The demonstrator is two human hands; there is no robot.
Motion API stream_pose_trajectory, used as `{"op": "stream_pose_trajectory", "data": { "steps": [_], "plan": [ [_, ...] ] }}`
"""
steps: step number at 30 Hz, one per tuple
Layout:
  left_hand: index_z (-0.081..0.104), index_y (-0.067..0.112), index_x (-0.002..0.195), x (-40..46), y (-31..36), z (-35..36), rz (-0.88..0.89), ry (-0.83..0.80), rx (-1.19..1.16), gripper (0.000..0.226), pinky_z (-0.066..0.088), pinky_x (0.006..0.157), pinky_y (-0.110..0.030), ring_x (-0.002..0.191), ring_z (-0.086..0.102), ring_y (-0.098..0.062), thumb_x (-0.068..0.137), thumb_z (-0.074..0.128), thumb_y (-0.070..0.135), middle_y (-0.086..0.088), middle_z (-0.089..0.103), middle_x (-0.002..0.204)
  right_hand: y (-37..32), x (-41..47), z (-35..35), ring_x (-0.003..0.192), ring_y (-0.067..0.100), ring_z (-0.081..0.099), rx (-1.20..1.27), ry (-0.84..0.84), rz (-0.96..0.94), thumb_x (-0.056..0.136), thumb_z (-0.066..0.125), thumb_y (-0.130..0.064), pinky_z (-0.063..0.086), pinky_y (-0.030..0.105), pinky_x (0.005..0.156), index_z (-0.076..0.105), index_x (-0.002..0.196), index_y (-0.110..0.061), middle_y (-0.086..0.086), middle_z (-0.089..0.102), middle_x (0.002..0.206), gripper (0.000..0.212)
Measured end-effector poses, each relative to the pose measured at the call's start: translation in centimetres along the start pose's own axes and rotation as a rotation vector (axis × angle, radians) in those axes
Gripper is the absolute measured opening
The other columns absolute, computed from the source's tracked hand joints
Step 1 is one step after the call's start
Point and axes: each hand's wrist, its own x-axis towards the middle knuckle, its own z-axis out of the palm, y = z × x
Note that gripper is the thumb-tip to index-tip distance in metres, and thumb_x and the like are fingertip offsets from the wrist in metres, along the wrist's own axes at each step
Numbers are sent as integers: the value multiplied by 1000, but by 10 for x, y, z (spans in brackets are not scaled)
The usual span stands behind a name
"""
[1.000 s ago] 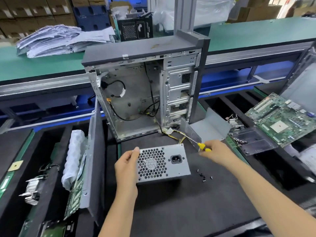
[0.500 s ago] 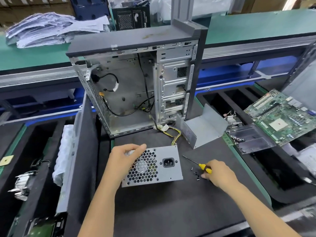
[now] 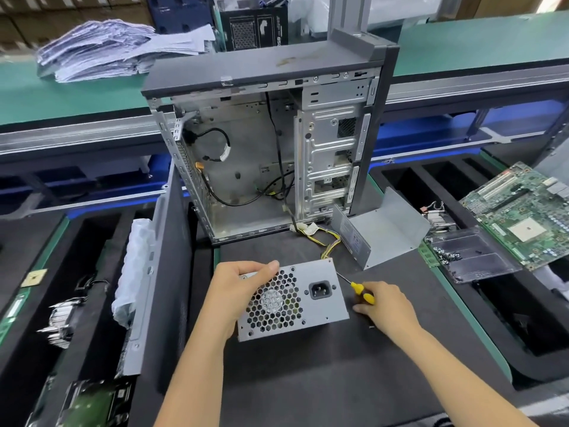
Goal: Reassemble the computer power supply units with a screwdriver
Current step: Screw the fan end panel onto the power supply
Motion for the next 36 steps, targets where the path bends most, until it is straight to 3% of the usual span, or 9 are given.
{"op": "stream_pose_trajectory", "data": {
  "steps": [5, 8, 11, 14, 16, 19, 22, 28, 36],
  "plan": [
    [78, 31, 80, 1, 0, -2, 131, 23, 171, 13, 44, 80, -17, 89, 63, 8, 82, 73, 43, 23, 73, 84, 5, 5, 2, 76, 23, 57, 14, -11, -23, 86, 66, -32, 38, 29, 58, 61, 79, -25, -4, 61, 75, 11],
    [79, 29, 85, 3, 2, -4, 215, 14, 292, 14, 44, 74, -13, 84, 63, 11, 86, 71, 40, 23, 72, 80, 6, 2, -9, 61, 19, 51, 115, 39, -36, 87, 67, -28, 35, 30, 54, 50, 62, -24, -4, 52, 59, 30],
    [77, 26, 91, 7, 10, -6, 275, -37, 509, 20, 47, 80, -25, 84, 63, 0, 93, 62, 40, 17, 72, 82, -2, -6, -37, 52, 17, 40, 315, 140, -60, 85, 69, -23, 31, 28, 50, 54, 61, -18, 0, 47, 53, 28],
    [69, 16, 86, 11, 19, -5, 371, -139, 776, 31, 40, 67, -29, 63, 47, -17, 101, 48, 34, 1, 56, 63, -37, -23, -70, 60, 18, 44, 516, 111, -208, 83, 68, -27, 34, 27, 55, 69, 72, -20, 4, 60, 64, 13],
    [63, 10, 84, 13, 22, -4, 346, -210, 773, 35, 35, 60, -29, 58, 37, -17, 102, 44, 33, -8, 46, 62, -68, -34, -84, 61, 11, 47, 539, 52, -343, 83, 67, -28, 36, 19, 55, 71, 74, -26, -2, 64, 71, 10],
    [40, 9, 67, 13, 23, -6, 327, -273, 699, 45, 25, 54, -30, 52, 26, -13, 102, 45, 37, 1, 29, 56, -104, -40, -85, 61, -1, 50, 477, -9, -470, 85, 68, -24, 37, 9, 56, 70, 74, -31, -19, 60, 62, 13],
    [35, 9, 65, 13, 21, -8, 334, -318, 638, 47, 22, 56, -32, 52, 23, -14, 102, 47, 34, 1, 25, 57, -117, -35, -71, 76, 5, 56, 356, 22, -472, 86, 69, -24, 45, 18, 68, 71, 83, -32, -14, 66, 74, 9],
    [40, 2, 67, 16, 18, -9, 329, -340, 563, 48, 21, 57, -32, 51, 21, -13, 102, 48, 33, 0, 25, 57, -109, -34, -49, 80, 20, 61, 436, 180, -468, 81, 74, -26, 50, 42, 74, 71, 84, -27, -1, 69, 79, 5],
    [61, -8, 88, 18, 18, -8, 343, -343, 538, 43, 22, 54, -30, 51, 22, -11, 102, 48, 31, -1, 27, 58, -109, -36, -34, 77, 11, 64, 510, 290, -598, 77, 77, -16, 53, 36, 72, 74, 90, -20, -12, 71, 81, 13]
  ]
}}
